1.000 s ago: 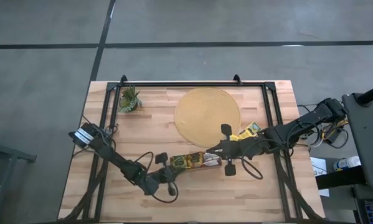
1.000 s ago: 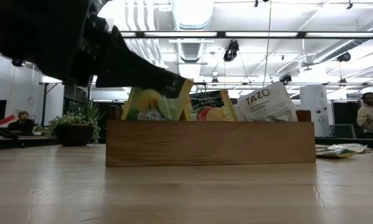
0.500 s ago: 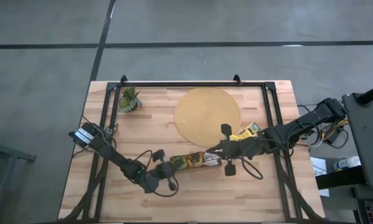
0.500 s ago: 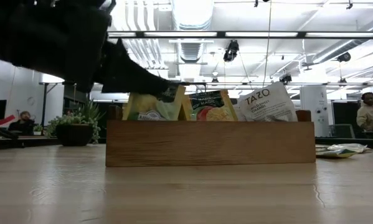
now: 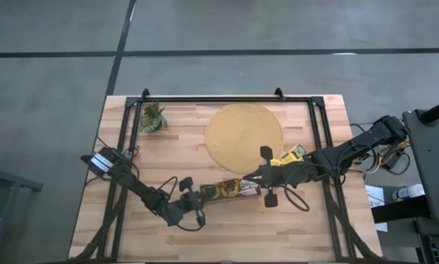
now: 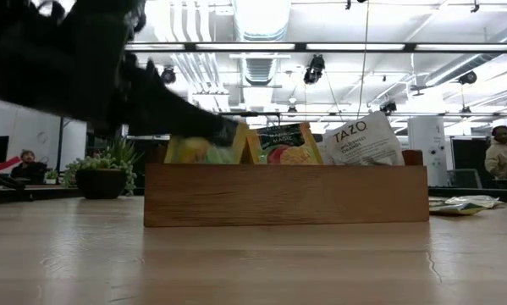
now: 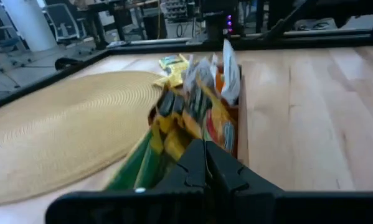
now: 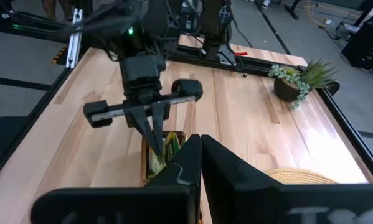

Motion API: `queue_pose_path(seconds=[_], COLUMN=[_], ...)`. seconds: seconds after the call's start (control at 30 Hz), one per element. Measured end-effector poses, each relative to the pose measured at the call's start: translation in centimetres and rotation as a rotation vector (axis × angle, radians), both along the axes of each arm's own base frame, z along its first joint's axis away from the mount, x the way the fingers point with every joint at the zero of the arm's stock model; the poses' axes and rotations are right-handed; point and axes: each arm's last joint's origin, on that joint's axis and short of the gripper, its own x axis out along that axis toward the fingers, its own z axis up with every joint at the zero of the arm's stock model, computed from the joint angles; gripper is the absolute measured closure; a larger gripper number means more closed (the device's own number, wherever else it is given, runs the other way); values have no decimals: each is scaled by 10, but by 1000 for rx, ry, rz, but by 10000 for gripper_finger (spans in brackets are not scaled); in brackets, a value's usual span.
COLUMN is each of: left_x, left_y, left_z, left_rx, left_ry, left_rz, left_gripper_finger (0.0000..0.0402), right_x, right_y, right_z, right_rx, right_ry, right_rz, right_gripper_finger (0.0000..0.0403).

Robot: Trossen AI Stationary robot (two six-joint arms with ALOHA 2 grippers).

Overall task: Pick & Place Tea
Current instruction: Put the yellow tea bag into the left section of the wooden organizer

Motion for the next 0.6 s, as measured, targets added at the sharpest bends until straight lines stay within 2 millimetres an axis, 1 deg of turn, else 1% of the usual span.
queue_pose_path(seconds=[0.07, 0.17, 0.3, 0.43, 0.6], left_x=[2, 6, 8, 9, 9], left_y=[-1, -3, -5, -3, -3], left_z=[-7, -13, -16, -17, -18], left_rx=[-13, -5, 20, 34, 38], left_ry=[-16, -59, -88, -71, -61], left_rz=[8, 14, 6, 9, 6], left_gripper_finger=[401, 401, 401, 400, 384], right_x=[0, 0, 0, 0, 0], right_y=[0, 0, 0, 0, 0], right_z=[0, 0, 0, 0, 0], right_rx=[1, 1, 1, 0, 0], right_ry=[-1, -1, 0, 0, 0], right_rz=[0, 0, 0, 0, 1], right_gripper_finger=[394, 394, 394, 394, 394])
